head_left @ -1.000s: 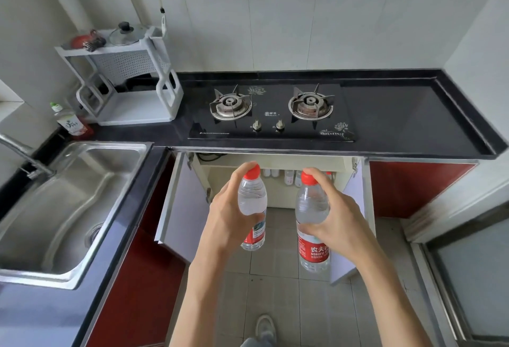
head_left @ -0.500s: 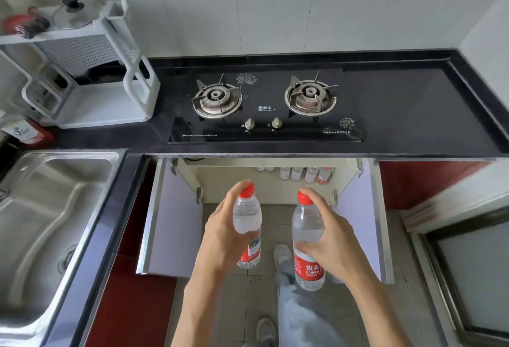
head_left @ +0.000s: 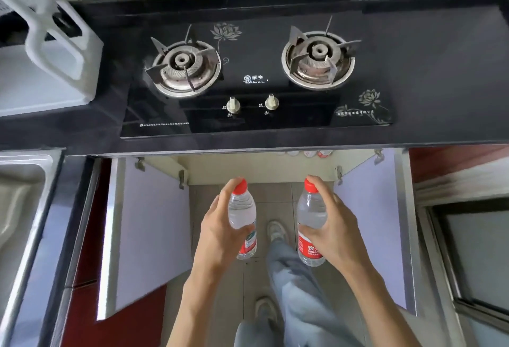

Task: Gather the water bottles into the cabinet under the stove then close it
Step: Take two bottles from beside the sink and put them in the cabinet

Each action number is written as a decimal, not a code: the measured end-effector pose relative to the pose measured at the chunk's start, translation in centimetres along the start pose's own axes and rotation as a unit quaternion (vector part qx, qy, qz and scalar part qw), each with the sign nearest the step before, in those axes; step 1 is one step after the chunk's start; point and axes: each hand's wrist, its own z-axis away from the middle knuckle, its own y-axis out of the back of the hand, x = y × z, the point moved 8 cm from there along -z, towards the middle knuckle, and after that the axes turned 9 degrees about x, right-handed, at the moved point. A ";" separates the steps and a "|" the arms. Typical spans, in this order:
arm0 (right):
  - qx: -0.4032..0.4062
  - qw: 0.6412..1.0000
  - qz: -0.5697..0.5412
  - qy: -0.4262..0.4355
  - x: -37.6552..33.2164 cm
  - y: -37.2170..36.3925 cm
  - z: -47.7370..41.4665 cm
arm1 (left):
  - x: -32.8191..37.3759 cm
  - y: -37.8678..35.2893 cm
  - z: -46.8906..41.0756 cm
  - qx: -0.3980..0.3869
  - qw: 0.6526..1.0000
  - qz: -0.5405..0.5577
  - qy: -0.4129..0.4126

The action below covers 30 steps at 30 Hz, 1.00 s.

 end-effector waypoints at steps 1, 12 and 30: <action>-0.011 1.000 0.003 -0.005 0.8 -0.9 -0.5 | -0.9 -0.8 -0.6 -0.009 1.000 -0.006 0.002; -0.031 0.999 0.014 0.011 9.9 -13.4 -4.4 | -14.1 -9.8 -6.9 -0.040 0.999 -0.014 -0.002; 0.065 0.994 -0.008 0.084 28.3 -31.8 -13.5 | -33.8 -25.0 -19.0 0.036 0.991 0.026 -0.123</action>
